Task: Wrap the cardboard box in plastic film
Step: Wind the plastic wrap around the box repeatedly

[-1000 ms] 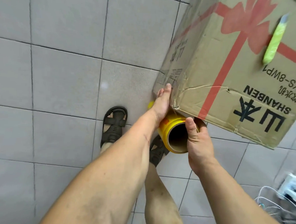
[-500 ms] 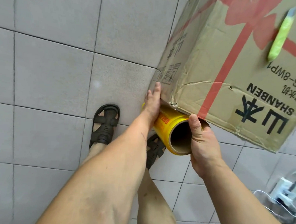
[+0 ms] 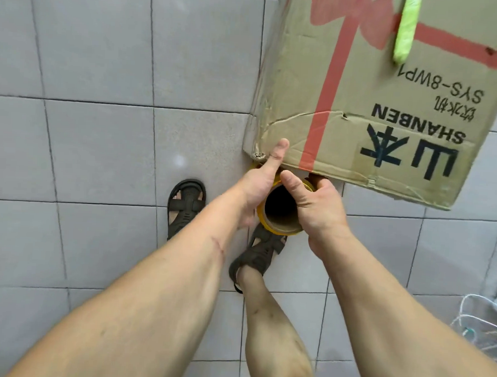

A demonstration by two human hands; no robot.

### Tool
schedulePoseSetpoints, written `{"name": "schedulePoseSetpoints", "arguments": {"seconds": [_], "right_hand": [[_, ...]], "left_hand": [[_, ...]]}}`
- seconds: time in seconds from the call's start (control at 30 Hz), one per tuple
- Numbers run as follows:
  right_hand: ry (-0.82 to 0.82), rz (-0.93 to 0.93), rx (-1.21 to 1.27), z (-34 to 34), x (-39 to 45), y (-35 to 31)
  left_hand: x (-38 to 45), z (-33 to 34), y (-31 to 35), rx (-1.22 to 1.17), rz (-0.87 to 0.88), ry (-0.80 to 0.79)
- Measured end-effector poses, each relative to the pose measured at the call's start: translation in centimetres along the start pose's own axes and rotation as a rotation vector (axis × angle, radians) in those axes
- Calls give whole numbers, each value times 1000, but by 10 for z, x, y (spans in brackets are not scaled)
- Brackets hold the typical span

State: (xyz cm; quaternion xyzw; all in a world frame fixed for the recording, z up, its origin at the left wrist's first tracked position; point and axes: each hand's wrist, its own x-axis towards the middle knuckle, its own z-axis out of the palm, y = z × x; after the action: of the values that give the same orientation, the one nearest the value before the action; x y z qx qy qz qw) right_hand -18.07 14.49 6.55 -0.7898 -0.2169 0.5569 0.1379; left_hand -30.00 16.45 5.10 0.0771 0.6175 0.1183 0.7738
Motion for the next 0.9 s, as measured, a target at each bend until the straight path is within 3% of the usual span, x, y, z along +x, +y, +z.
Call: {"name": "schedulePoseSetpoints", "arguments": {"seconds": [0.2, 0.4, 0.5, 0.6, 0.67, 0.8, 0.9], "right_hand": [[-67, 141, 295, -13, -18, 18], [19, 99, 206, -28, -1, 14], [36, 125, 146, -42, 2, 10], [-35, 227, 278, -49, -2, 14], [-83, 276, 414, -49, -5, 17], [-55, 241, 374, -58, 2, 17], [-11, 222, 384, -70, 7, 18]], "left_hand": [[-1, 5, -6, 111, -21, 46], [-2, 25, -12, 11, -93, -32], [2, 38, -15, 141, -53, 45], [6, 48, -9, 193, 6, 125], [8, 52, -6, 140, -33, 101], [10, 57, -2, -8, -137, -16], [8, 62, -1, 67, -184, -56]]}}
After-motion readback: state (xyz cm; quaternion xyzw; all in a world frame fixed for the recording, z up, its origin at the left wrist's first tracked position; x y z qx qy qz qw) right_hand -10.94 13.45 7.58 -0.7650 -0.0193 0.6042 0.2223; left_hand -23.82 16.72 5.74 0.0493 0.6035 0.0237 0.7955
